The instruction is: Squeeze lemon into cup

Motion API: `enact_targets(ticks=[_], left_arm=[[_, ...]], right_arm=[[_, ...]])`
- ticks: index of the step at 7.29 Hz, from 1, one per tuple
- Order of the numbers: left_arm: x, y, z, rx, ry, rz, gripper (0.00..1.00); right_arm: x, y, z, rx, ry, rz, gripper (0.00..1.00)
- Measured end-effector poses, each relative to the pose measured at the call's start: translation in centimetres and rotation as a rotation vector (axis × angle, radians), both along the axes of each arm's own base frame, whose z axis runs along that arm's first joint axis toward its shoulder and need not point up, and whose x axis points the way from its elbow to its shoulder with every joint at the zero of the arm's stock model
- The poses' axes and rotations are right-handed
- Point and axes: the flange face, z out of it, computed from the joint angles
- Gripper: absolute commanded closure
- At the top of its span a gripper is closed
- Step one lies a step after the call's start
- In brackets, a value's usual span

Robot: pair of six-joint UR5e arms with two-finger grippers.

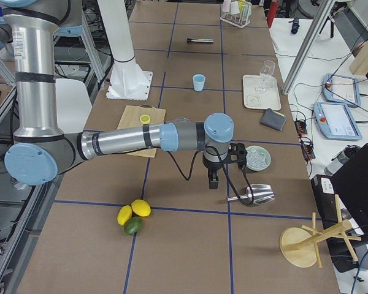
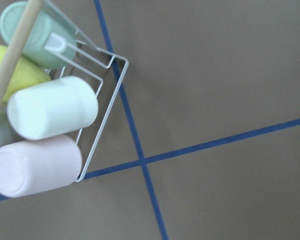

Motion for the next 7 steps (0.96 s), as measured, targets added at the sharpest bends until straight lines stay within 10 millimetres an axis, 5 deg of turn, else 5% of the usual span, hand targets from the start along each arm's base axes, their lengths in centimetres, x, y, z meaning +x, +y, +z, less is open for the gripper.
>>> enact_targets(ticks=[2,7], left_arm=[[-3.5,2.6,5.8,-0.022,-0.005,0.008,0.00],[-4.2,2.8,6.1,-0.023,-0.006,-0.007,0.00]], right_arm=[[0.0,0.0,0.1,-0.004,0.000,0.001,0.00],[0.0,0.3,0.1,-0.006,-0.003,0.002,0.00]])
